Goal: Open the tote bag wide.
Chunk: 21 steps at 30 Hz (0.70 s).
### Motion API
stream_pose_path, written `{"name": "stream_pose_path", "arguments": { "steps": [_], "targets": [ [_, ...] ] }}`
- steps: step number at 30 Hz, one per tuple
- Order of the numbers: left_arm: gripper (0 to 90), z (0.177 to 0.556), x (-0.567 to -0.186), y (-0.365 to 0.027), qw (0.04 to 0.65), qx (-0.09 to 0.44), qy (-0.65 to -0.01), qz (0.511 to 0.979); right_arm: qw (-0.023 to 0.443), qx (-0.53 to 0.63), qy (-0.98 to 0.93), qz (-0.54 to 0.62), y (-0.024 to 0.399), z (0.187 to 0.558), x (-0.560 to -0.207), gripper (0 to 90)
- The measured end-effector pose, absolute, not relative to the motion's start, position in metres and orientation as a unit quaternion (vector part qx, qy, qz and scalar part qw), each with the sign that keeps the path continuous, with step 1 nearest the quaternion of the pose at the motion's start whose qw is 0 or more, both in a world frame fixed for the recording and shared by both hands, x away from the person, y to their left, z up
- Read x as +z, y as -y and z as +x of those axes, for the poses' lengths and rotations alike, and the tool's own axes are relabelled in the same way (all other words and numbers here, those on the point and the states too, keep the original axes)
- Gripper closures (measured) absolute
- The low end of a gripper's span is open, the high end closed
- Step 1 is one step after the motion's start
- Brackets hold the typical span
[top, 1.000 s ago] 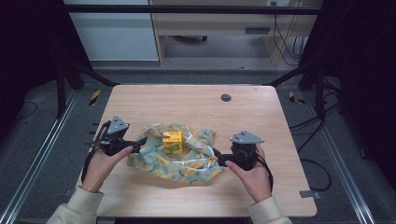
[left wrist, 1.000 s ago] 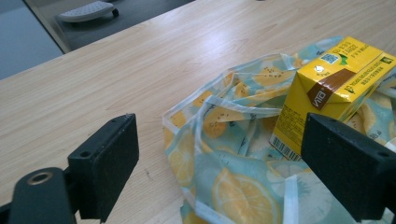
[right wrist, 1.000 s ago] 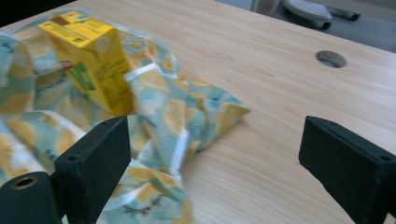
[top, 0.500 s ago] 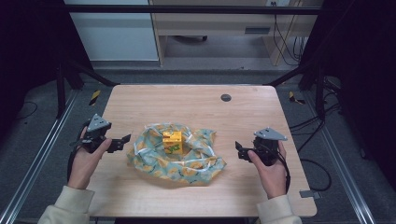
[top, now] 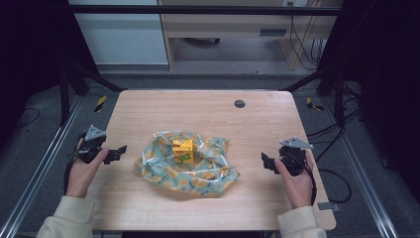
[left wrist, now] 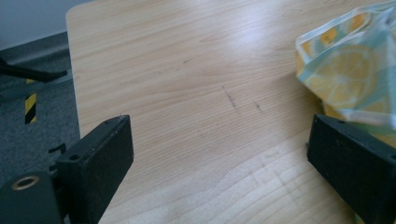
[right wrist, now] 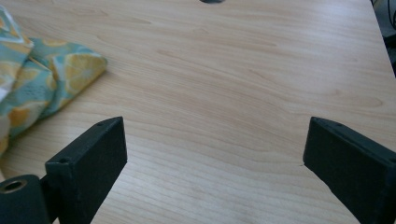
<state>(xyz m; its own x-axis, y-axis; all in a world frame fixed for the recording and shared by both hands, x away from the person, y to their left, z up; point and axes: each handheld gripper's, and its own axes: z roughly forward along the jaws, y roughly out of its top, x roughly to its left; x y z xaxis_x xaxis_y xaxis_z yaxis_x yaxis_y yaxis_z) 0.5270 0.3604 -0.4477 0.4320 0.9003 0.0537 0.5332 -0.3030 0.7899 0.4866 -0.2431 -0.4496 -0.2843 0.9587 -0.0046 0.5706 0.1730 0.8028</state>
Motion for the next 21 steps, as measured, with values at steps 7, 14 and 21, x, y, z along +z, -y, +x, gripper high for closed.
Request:
{"name": "stream_pose_path", "arguments": {
  "steps": [7, 14, 21],
  "targets": [
    [6.9, 0.530, -0.458, -0.365, 0.343, 0.246, -0.478, 0.770, 0.254, 0.342, -0.726, 0.539, 0.249, 0.491, -0.463, 7.2],
    [6.9, 0.534, -0.473, -0.368, 0.316, 0.231, -0.484, 0.782, 0.239, 0.322, -0.744, 0.534, 0.249, 0.491, -0.475, 7.7],
    [6.8, 0.535, -0.475, -0.364, 0.311, 0.228, -0.482, 0.787, 0.226, 0.303, -0.770, 0.514, 0.240, 0.492, -0.482, 7.5]
  ]
}}
